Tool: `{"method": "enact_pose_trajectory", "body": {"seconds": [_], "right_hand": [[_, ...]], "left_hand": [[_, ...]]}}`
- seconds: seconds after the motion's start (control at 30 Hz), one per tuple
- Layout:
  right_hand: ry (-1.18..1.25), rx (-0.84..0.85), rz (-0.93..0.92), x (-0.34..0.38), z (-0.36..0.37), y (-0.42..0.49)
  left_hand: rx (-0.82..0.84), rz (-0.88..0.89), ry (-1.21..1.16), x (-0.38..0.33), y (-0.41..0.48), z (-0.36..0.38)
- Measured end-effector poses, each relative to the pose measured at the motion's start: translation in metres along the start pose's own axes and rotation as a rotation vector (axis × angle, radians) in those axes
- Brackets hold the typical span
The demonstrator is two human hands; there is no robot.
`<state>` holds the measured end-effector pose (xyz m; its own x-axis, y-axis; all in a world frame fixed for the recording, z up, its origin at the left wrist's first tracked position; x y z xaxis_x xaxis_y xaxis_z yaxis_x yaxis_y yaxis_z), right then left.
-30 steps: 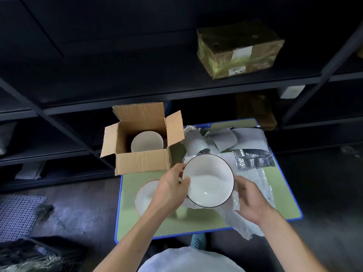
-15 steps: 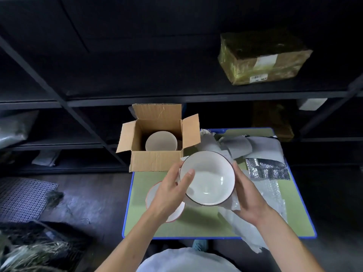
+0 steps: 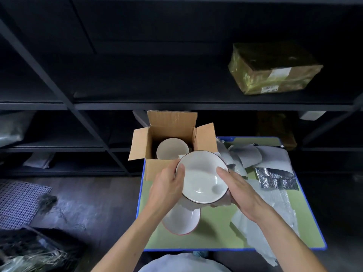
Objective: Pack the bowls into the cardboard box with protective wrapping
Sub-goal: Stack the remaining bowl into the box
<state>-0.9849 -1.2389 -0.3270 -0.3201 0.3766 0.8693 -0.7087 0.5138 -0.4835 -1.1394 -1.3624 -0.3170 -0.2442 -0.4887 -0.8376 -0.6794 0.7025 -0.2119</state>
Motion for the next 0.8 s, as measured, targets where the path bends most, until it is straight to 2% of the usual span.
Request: {"method": "enact_pose_trajectory", "body": {"seconds": [0.2, 0.37, 0.47, 0.6, 0.8], "right_hand": [[-0.297, -0.231, -0.077, 0.017, 0.017, 0.019], [-0.442, -0.337, -0.111, 0.027, 0.038, 0.032], [-0.469, -0.355, -0.062, 0.028, 0.043, 0.044], [-0.502, -0.333, 0.038, 0.037, 0.046, 0.061], [-0.651, -0.291, -0.009, 0.062, 0.055, 0.111]], "left_hand": [[-0.056, 0.021, -0.03, 0.004, 0.023, -0.032], [-0.02, 0.05, 0.028, 0.014, 0.042, -0.055], [0.024, 0.074, 0.034, 0.02, 0.054, -0.061], [0.122, 0.016, -0.023, 0.029, 0.077, -0.064], [0.11, -0.008, 0.032, 0.03, 0.123, -0.067]]}}
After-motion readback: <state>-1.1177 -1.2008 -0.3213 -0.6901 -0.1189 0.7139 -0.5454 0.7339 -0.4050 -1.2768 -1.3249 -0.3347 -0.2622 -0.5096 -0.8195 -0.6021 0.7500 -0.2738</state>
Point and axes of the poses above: each hand's wrist, its own y-axis towards the middle knuckle, its own z-axis out of the palm, x = y × z, the point moved 4 cm from there along y, towards the middle knuckle, and after that the axes turned 2 degrees about -x, right-handed, at the moved point
